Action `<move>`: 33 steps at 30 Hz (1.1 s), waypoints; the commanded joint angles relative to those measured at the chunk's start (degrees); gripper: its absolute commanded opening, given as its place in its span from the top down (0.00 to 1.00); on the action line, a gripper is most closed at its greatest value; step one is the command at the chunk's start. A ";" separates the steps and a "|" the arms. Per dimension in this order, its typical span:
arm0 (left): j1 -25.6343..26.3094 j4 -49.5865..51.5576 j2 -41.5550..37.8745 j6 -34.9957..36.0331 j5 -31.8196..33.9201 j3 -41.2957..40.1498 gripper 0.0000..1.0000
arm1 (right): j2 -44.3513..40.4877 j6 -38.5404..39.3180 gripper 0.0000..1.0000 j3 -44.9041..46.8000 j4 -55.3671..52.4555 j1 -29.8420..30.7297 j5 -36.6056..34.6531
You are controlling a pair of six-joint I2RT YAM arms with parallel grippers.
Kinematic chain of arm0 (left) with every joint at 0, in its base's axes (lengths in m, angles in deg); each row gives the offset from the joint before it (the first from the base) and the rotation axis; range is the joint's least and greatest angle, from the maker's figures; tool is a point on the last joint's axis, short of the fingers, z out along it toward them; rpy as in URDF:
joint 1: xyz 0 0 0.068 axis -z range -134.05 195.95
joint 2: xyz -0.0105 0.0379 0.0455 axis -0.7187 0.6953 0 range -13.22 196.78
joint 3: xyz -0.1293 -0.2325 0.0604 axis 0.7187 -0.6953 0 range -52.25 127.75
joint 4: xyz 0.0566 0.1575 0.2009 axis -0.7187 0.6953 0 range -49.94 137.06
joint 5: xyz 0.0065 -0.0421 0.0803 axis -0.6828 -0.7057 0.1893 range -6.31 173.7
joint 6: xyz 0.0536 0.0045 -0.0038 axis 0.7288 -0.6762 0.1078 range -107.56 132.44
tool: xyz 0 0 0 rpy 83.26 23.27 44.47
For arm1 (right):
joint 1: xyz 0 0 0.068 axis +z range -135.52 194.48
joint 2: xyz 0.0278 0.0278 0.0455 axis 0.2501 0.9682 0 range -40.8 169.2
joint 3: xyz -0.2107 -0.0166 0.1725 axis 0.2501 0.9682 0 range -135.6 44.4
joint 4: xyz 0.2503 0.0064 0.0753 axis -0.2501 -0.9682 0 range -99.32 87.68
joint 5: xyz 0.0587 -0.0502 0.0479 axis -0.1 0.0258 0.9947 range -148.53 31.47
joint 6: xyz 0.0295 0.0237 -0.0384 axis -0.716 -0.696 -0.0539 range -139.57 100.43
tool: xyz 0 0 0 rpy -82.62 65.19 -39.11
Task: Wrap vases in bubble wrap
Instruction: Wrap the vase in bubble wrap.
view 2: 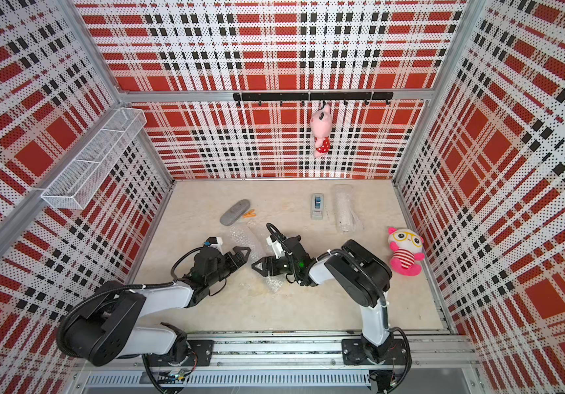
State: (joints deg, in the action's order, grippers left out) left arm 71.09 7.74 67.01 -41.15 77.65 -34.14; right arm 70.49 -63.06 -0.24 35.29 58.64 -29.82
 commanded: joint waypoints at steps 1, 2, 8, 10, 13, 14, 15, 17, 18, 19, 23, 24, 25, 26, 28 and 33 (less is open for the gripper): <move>1.49 -4.07 2.80 -0.30 -1.46 2.16 0.05 | 4.16 -5.17 0.65 2.22 1.30 0.16 5.63; 1.73 -4.07 3.66 -0.25 -1.20 2.41 0.05 | 4.54 -5.94 0.66 2.37 2.67 -0.02 6.48; 2.32 -5.40 8.16 -0.32 -0.37 2.72 0.05 | 5.64 -7.23 0.66 2.47 6.40 -0.74 9.57; 2.64 -6.40 9.59 -0.66 -0.61 2.86 0.05 | 5.88 -8.02 0.67 2.54 8.27 -0.83 10.71; 3.28 -6.88 11.47 -0.52 -0.50 3.47 0.07 | 6.16 -8.90 0.67 2.54 9.58 -0.83 11.28; 3.54 -6.88 11.89 -0.45 -0.17 3.58 0.08 | 6.14 -8.90 0.67 2.59 9.59 -0.90 11.19; 3.61 -6.87 12.21 -0.47 0.29 3.60 0.09 | 6.14 -8.90 0.67 2.77 9.59 -1.00 11.15; 3.94 -6.36 12.26 -0.92 2.61 3.41 0.13 | 5.98 -8.90 0.66 3.29 9.75 -1.33 11.11; 4.08 -5.06 12.00 -1.02 4.21 3.32 0.15 | 5.80 -8.77 0.66 3.65 9.67 -1.57 11.06; 4.27 -3.79 11.72 -1.15 5.80 3.25 0.17 | 5.71 -8.60 0.66 3.92 9.68 -1.83 10.95; 5.07 1.34 11.27 -2.71 11.41 3.11 0.28 | 5.35 -8.00 0.66 4.73 9.12 -2.93 11.18; 5.34 2.24 11.33 -3.03 12.28 3.16 0.31 | 5.13 -7.65 0.65 4.74 8.63 -3.11 11.11; 5.59 2.87 11.43 -3.18 13.03 3.16 0.32 | 4.98 -7.14 0.65 4.66 8.06 -3.20 10.98; 5.85 3.64 11.53 -3.40 13.76 3.16 0.33 | 4.61 -6.40 0.65 4.37 7.05 -3.29 10.77; 6.10 4.27 11.58 -3.58 14.27 3.10 0.32 | 3.86 -4.57 0.65 3.74 4.21 -3.36 10.18; 5.35 1.07 10.76 -2.32 8.38 2.97 0.04 | 1.68 -3.05 0.72 3.07 2.72 -3.64 10.90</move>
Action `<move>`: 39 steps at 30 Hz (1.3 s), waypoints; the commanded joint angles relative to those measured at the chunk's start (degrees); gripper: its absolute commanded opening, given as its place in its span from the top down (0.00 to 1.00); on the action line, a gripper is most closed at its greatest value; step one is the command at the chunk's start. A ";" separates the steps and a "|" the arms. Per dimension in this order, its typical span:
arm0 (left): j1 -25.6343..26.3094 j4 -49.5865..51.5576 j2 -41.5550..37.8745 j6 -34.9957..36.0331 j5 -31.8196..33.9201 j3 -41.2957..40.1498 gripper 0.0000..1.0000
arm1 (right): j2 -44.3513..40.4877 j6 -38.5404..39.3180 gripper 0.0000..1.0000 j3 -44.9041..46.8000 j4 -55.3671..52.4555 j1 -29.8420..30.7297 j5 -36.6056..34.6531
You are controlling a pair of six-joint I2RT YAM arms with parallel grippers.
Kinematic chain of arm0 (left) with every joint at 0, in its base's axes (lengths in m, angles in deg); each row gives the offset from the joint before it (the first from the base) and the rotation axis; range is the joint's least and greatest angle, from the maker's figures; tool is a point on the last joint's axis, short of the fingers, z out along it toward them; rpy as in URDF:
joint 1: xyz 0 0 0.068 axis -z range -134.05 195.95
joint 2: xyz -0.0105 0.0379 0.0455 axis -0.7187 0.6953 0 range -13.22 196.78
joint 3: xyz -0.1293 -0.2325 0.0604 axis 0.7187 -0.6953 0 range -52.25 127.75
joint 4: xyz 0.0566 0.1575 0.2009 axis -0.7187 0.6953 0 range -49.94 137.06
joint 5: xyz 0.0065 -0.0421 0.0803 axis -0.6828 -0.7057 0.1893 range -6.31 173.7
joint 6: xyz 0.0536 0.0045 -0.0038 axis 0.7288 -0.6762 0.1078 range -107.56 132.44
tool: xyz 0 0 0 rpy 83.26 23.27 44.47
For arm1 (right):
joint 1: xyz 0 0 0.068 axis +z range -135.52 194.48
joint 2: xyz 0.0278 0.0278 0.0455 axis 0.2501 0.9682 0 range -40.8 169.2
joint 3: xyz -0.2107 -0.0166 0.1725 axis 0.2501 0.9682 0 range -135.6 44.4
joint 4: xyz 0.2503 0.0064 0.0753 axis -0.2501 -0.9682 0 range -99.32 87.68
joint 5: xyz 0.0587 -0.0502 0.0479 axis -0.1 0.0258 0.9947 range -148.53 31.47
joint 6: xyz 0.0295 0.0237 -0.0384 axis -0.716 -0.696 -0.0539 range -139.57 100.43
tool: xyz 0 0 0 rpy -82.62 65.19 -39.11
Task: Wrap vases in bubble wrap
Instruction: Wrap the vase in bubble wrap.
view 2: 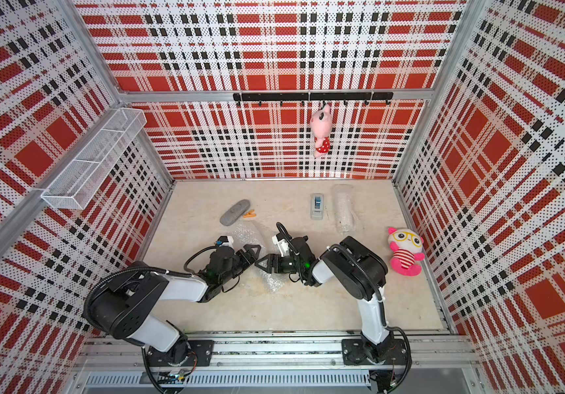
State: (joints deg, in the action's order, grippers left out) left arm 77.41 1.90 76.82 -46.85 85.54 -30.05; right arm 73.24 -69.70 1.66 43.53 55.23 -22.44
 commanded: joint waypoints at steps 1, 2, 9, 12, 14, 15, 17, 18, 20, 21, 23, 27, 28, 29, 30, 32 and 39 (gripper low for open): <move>-1.28 5.18 0.88 3.20 -1.39 -1.51 0.01 | -0.99 2.81 0.73 1.17 -4.10 -0.26 4.42; -1.67 2.21 1.09 2.68 -3.66 -2.35 0.02 | -0.83 1.62 0.74 1.08 -2.33 -0.32 5.60; -2.96 -17.13 5.50 -1.65 -12.43 -6.36 0.05 | 2.29 -6.20 0.76 1.08 11.11 -0.23 11.12; -2.86 -20.24 6.94 -2.22 -13.43 -6.64 0.05 | 3.01 -8.14 0.77 1.56 15.24 -0.15 12.65; -2.73 -21.23 7.56 -2.27 -13.79 -6.64 0.05 | 2.79 -8.88 0.77 1.87 16.91 -0.15 13.18; -2.69 -21.38 7.76 -2.32 -13.92 -6.55 0.05 | 2.53 -8.54 0.77 1.83 16.83 -0.06 13.34; -2.37 -21.85 8.19 -2.32 -13.83 -6.30 0.05 | 1.92 -7.29 0.77 1.32 15.15 0.26 13.56; -2.31 -21.96 8.48 -2.32 -13.79 -6.14 0.05 | 1.74 -6.44 0.77 1.02 14.17 0.37 13.71; -2.04 -22.09 8.81 -2.40 -13.81 -5.70 0.06 | 1.28 -4.91 0.77 0.47 11.74 0.64 13.65; -2.02 -22.05 8.96 -2.35 -13.62 -5.59 0.07 | 1.14 -4.36 0.77 0.38 11.05 0.64 13.53; -2.04 -21.33 8.68 -2.17 -12.74 -5.75 0.11 | 1.07 -3.30 0.77 0.38 9.56 0.65 12.90; -2.20 -14.32 7.03 -0.90 -8.86 -5.63 0.20 | 1.20 -0.82 0.78 0.67 5.45 0.64 11.15; -2.04 -11.61 6.54 -0.41 -7.30 -5.35 0.24 | 1.19 -0.11 0.77 0.64 4.19 0.64 10.73; -1.89 -9.40 6.19 -0.11 -5.94 -5.23 0.27 | 1.13 0.67 0.76 0.64 3.20 0.65 10.21; -1.61 -7.79 5.82 0.22 -4.57 -5.23 0.29 | 1.10 1.22 0.76 0.56 2.26 0.64 9.90; -0.98 -5.28 5.54 0.26 -2.47 -5.23 0.34 | 0.80 2.42 0.73 0.40 0.36 0.64 9.16; -0.13 0.20 5.48 -0.45 1.84 -4.79 0.39 | -2.08 9.70 0.52 -2.00 -11.73 0.56 5.37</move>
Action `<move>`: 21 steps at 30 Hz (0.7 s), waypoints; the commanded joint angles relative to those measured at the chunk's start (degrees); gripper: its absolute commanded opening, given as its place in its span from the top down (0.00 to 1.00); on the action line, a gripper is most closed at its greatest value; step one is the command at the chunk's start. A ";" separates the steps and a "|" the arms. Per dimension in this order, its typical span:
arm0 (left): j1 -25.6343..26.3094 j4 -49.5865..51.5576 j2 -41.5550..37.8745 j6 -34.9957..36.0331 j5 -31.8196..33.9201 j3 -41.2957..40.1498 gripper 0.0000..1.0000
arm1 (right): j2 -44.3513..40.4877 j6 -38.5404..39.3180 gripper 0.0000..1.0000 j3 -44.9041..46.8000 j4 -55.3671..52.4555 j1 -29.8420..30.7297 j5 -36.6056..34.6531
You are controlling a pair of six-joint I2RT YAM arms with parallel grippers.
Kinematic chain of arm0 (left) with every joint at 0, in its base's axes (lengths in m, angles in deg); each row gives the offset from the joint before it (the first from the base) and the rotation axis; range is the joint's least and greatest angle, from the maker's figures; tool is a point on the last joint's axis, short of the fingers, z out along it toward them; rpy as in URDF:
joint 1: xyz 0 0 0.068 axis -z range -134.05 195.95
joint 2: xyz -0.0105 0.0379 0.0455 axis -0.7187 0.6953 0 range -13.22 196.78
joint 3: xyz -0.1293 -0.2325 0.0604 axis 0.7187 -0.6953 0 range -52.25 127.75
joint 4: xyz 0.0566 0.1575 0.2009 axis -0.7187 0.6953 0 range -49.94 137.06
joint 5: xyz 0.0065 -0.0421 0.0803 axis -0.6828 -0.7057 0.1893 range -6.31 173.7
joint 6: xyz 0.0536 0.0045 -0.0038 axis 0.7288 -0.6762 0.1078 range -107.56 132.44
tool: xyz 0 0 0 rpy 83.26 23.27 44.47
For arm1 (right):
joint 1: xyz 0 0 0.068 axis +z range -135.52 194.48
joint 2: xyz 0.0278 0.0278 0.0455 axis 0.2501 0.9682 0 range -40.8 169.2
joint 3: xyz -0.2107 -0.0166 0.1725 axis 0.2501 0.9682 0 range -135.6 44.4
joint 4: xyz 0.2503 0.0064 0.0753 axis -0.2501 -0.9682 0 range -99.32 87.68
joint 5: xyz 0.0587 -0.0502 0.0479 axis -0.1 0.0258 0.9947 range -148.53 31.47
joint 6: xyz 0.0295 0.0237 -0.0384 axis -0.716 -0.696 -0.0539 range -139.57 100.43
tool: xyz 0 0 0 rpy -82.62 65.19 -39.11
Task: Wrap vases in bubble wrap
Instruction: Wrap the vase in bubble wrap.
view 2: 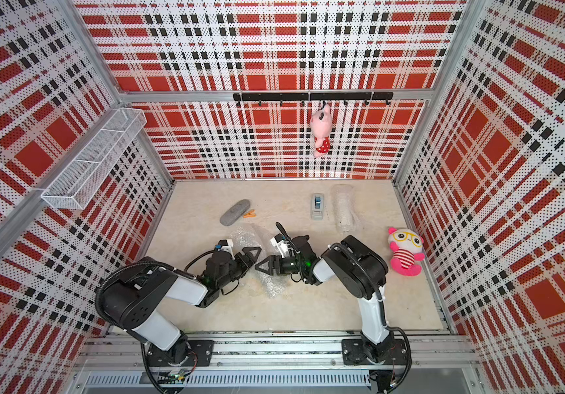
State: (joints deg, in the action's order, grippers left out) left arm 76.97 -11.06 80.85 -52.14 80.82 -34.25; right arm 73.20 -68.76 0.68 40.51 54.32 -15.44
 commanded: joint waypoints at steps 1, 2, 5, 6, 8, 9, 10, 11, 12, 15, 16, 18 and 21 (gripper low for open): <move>0.31 13.61 1.39 4.55 7.10 -0.67 0.39 | -3.00 10.53 0.46 -1.51 -11.62 1.47 -3.15; 0.29 13.96 1.39 4.37 7.50 -0.75 0.39 | -3.87 11.97 0.41 -1.78 -14.05 1.55 -4.54; 0.33 14.87 1.13 3.60 8.67 -0.86 0.41 | -7.56 15.85 0.32 -1.90 -19.60 1.54 -9.93; 0.32 15.18 1.21 3.45 8.98 -0.78 0.42 | -8.80 16.78 0.31 -1.80 -20.73 1.48 -11.44; 0.41 15.72 1.38 3.41 9.17 -0.52 0.43 | -10.61 18.47 0.28 -1.79 -22.40 1.51 -13.76; 0.42 15.95 1.56 3.37 9.25 -0.36 0.44 | -11.42 19.56 0.27 -1.88 -23.40 1.56 -14.68; 0.36 16.20 1.72 3.34 9.25 -0.20 0.44 | -12.26 20.09 0.27 -1.89 -24.16 1.56 -15.38; 0.39 16.30 1.78 3.33 9.24 -0.16 0.44 | -12.96 20.51 0.26 -1.85 -24.88 1.56 -16.06; 0.48 16.37 1.95 3.32 9.25 -0.07 0.44 | -13.83 21.07 0.25 -1.75 -25.47 1.61 -16.87; 0.44 16.64 2.00 3.23 9.36 0.10 0.44 | -16.66 22.31 0.21 -1.07 -26.98 1.67 -19.68; 0.47 16.74 2.07 3.23 9.30 0.19 0.44 | -17.68 22.77 0.20 -0.63 -27.30 1.65 -20.84; 0.57 16.92 2.18 3.21 9.51 0.35 0.44 | -19.73 23.60 0.18 -0.07 -28.58 1.83 -23.67; 0.86 17.01 2.34 2.98 9.75 0.46 0.44 | -23.49 25.23 0.17 0.83 -30.26 3.35 -29.93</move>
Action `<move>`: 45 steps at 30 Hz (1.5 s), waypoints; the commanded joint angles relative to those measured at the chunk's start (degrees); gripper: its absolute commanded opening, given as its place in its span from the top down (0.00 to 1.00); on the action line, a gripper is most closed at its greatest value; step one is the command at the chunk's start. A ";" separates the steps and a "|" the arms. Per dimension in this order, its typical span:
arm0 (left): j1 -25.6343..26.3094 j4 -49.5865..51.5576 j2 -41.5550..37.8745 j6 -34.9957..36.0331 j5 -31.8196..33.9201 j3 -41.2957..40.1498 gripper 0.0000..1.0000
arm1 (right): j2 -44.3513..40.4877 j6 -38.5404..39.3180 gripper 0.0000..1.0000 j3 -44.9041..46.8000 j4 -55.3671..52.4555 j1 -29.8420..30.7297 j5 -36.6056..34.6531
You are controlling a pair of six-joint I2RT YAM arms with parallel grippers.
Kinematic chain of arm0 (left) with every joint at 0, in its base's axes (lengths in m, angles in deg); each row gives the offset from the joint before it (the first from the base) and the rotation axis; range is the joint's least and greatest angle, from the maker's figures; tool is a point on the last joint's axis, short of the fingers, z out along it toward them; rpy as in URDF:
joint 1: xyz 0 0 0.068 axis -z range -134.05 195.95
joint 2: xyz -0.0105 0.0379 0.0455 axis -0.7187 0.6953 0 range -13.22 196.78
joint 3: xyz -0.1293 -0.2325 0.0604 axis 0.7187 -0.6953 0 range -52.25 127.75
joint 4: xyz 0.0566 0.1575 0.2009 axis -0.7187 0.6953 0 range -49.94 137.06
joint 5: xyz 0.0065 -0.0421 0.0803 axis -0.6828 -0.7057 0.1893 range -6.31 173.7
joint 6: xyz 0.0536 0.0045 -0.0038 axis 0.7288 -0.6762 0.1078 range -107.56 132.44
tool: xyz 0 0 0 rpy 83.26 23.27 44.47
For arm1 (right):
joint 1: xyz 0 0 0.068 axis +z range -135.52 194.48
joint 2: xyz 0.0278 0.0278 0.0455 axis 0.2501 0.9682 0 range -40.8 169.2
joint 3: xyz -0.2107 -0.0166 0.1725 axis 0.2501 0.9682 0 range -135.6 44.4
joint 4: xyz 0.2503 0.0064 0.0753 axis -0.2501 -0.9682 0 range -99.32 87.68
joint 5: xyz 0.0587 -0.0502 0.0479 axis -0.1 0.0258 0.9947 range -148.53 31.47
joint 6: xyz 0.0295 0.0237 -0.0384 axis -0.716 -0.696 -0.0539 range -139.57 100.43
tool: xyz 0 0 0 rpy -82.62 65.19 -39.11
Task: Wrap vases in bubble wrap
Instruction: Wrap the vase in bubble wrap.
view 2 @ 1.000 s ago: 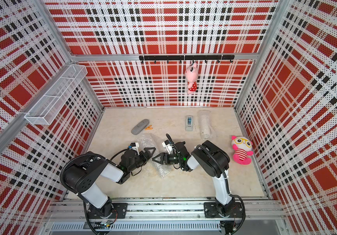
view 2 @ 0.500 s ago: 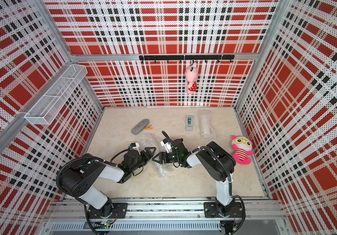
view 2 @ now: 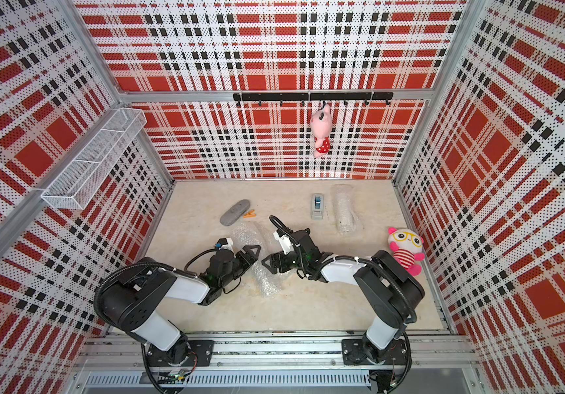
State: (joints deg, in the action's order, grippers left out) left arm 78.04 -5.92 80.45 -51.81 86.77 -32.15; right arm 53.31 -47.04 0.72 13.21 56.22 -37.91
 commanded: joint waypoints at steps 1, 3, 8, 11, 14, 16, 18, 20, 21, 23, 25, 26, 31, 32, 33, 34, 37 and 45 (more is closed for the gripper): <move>-0.19 11.87 2.64 2.60 3.99 -1.64 0.44 | -4.63 3.98 0.16 0.79 -3.68 2.30 -9.20; -0.10 12.09 2.66 2.55 4.18 -1.55 0.44 | -6.39 5.10 0.14 0.88 -3.94 5.19 -13.83; -0.02 12.47 2.57 2.64 4.27 -1.46 0.44 | -5.61 6.39 0.10 0.53 -2.76 12.98 -24.43; -0.01 12.49 2.48 2.67 4.34 -1.46 0.44 | -3.24 6.68 0.08 -0.22 -1.86 16.16 -28.42; -0.02 12.49 2.35 2.66 4.29 -1.55 0.44 | -1.30 7.18 0.07 -0.88 -1.68 17.69 -30.90; -0.01 12.49 2.20 2.64 4.36 -1.63 0.44 | -0.40 7.44 0.07 -0.79 -0.80 17.95 -31.17; -0.02 12.45 2.22 2.64 4.32 -1.64 0.44 | 0.51 7.97 0.07 -0.92 -0.50 17.97 -31.08; -0.02 12.49 2.13 2.65 4.36 -1.64 0.44 | 1.53 8.63 0.07 -1.14 -0.09 17.99 -31.26; -0.02 12.49 2.13 2.65 4.46 -1.64 0.44 | 2.05 8.94 0.08 -1.31 0.22 18.02 -31.26; -0.02 12.49 2.30 2.64 4.37 -1.56 0.44 | 3.55 9.65 0.08 -1.81 0.94 18.07 -31.11; -0.02 12.49 2.44 2.64 4.29 -1.49 0.44 | 5.07 10.26 0.09 -2.93 1.11 18.07 -30.47; -0.02 12.49 2.48 2.71 4.31 -1.47 0.44 | 5.86 10.41 0.09 -3.58 1.27 18.11 -30.09; -0.02 12.66 2.57 2.64 4.18 -1.29 0.44 | 9.16 11.19 0.09 -6.51 1.70 18.04 -29.54; 0.03 12.67 2.57 2.64 4.09 -1.29 0.44 | 9.85 11.29 0.10 -7.03 1.86 18.06 -29.58; 0.01 12.67 2.57 2.70 4.18 -1.29 0.44 | 10.40 11.47 0.10 -7.47 1.79 18.06 -29.42; -0.02 12.75 2.57 2.64 4.13 -1.21 0.44 | 11.10 11.51 0.11 -7.93 1.71 18.11 -29.26; -0.02 13.01 2.49 2.65 4.13 -1.11 0.44 | 12.56 11.57 0.18 -8.49 1.86 18.10 -28.87; -1.12 13.26 1.07 2.24 2.98 -1.24 0.38 | 12.30 10.69 0.45 -7.06 2.92 17.81 -27.40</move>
State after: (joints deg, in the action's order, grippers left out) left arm 77.45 -4.35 80.12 -54.02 90.92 -31.49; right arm 64.50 -38.38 -7.06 15.27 73.86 -69.69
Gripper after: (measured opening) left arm 0.840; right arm 0.684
